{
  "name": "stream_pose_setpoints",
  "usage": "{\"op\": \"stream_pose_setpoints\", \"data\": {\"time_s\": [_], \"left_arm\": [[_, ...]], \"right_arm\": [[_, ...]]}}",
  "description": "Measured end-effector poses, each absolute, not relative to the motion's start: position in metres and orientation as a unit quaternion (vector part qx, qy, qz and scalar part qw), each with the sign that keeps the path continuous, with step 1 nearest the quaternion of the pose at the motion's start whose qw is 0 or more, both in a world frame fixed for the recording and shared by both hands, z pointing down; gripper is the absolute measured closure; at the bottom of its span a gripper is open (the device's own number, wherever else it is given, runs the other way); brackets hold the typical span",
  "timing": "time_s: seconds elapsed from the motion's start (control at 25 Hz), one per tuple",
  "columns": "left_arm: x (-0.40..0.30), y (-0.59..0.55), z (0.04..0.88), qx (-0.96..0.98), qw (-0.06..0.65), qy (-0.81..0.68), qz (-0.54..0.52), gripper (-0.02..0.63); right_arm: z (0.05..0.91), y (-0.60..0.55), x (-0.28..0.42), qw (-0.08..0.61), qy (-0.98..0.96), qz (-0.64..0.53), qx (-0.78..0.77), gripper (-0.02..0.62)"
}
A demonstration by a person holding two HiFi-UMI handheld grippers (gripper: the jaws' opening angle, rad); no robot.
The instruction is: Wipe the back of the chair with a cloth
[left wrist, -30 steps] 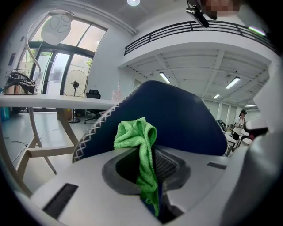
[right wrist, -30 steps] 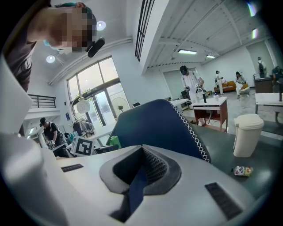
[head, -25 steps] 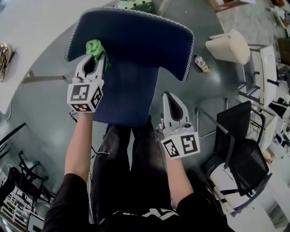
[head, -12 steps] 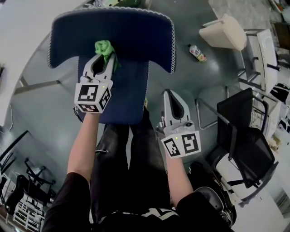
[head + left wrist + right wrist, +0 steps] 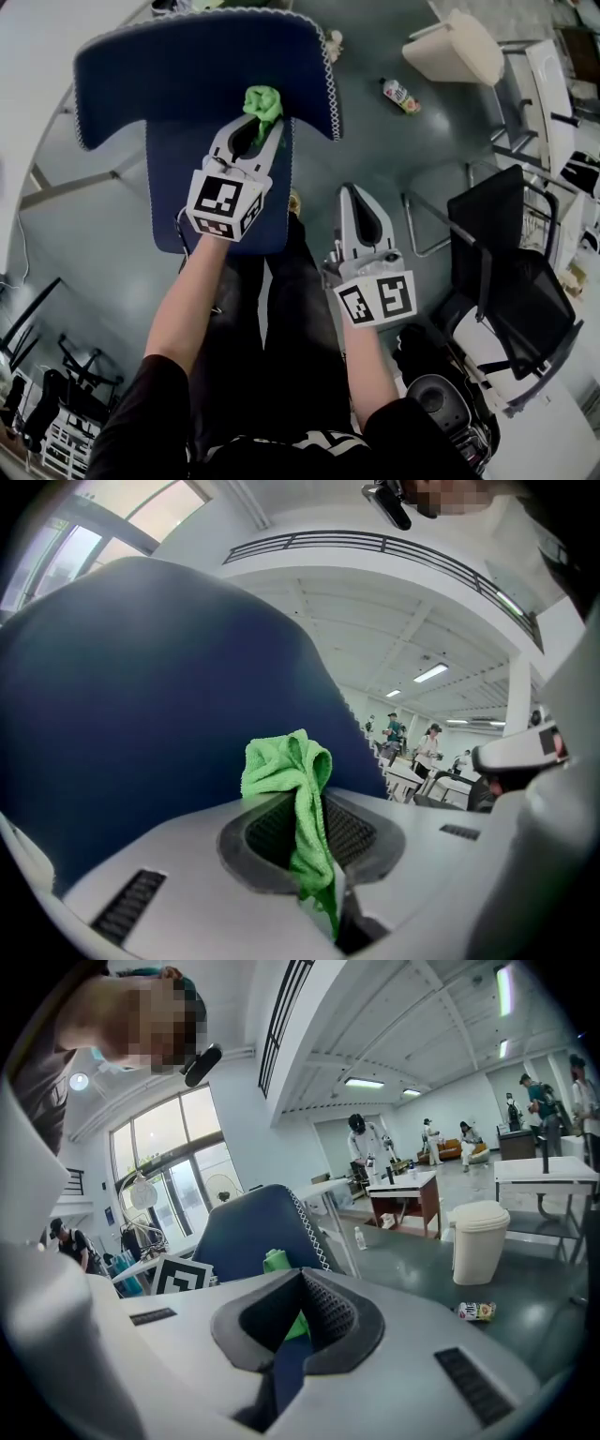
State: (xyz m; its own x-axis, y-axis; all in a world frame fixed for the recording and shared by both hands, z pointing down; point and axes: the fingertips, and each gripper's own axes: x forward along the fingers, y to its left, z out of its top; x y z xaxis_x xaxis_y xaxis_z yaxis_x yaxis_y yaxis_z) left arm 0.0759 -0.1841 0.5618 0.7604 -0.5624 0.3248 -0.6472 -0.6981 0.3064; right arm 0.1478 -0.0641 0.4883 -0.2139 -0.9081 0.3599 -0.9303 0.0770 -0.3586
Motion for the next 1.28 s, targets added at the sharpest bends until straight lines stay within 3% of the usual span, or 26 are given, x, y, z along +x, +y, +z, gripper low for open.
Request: {"op": "stream_pose_setpoints", "data": {"time_s": [0.36, 0.56, 1.28], "left_arm": [[0.127, -0.14, 0.553, 0.939, 0.208, -0.254, 0.099, 0.548], [0.12, -0.125, 0.538, 0.941, 0.211, -0.247, 0.092, 0.548], [-0.158, -0.167, 0.581, 0.799, 0.181, -0.557, 0.138, 0.548]], "right_arm": [[0.491, -0.056, 0.16, 0.018, -0.725, 0.266, 0.635, 0.598], [0.488, -0.06, 0.16, 0.014, -0.73, 0.266, 0.629, 0.598], [0.499, -0.106, 0.103, 0.044, -0.792, 0.265, 0.548, 0.598]]}}
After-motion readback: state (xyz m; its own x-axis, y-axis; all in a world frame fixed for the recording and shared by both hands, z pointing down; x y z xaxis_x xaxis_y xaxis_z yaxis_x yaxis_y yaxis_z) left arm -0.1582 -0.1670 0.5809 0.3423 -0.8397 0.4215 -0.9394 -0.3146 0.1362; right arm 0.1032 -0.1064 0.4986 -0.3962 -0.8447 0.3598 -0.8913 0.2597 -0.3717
